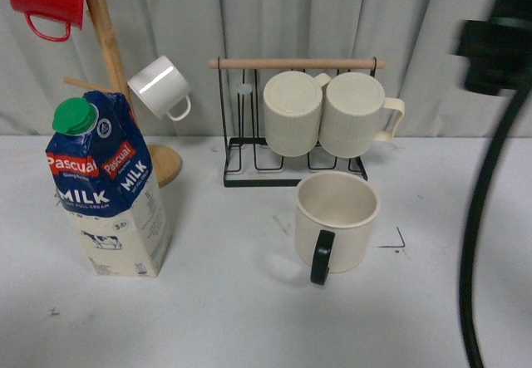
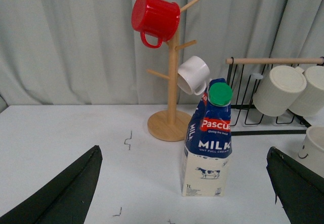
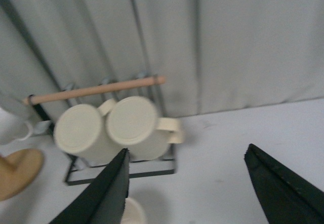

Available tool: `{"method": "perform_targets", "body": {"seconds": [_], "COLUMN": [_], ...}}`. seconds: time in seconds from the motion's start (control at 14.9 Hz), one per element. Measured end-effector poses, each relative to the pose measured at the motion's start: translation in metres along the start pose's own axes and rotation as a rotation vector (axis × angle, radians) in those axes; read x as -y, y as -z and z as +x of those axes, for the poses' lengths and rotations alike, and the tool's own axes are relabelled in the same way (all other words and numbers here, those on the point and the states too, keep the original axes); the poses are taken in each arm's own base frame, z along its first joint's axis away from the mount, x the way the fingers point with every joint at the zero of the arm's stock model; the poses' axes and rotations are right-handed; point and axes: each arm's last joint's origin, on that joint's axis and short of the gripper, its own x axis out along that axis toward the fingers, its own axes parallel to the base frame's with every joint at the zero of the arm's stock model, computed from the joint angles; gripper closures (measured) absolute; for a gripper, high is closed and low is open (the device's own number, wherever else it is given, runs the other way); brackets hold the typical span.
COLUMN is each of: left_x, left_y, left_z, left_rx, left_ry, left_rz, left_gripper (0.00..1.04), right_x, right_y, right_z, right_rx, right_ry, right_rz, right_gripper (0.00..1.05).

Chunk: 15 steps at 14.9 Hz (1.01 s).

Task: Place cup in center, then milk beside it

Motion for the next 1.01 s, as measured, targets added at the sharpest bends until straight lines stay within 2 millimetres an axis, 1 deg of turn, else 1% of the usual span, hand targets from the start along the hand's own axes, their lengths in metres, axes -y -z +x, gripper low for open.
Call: {"method": "perform_targets", "body": {"seconds": [0.13,0.2,0.27,0.34,0.67,0.94,1.01], "left_x": [0.0,0.0,0.0,0.0,0.0,0.0,0.0], "left_y": [0.0,0.0,0.0,0.0,0.0,0.0,0.0], "left_z": [0.0,0.0,0.0,0.0,0.0,0.0,0.0], "left_rx": [0.0,0.0,0.0,0.0,0.0,0.0,0.0], "left_ry": [0.001,0.001,-0.002,0.001,0.001,0.001,0.001], "left_rz": [0.0,0.0,0.0,0.0,0.0,0.0,0.0], "left_gripper": [0.07,0.07,0.07,0.07,0.07,0.07,0.07], "right_x": [0.035,0.057,0.067,0.068,0.069,0.069,0.07], "right_y": [-0.009,-0.001,0.008,0.015,0.031,0.037,0.043], "right_z": [-0.055,-0.119,-0.129,-0.133,-0.15,-0.159,-0.16], "right_rx": [0.033,0.126,0.128,0.12,0.122,0.141,0.128], "right_ry": [0.058,0.033,0.054,0.05,0.049,0.047,0.048], "right_rz": [-0.088,-0.131,-0.145,-0.145,-0.145,-0.146,-0.146], "right_gripper": [0.53,0.89,1.03,1.03,1.03,1.03,1.03]}}
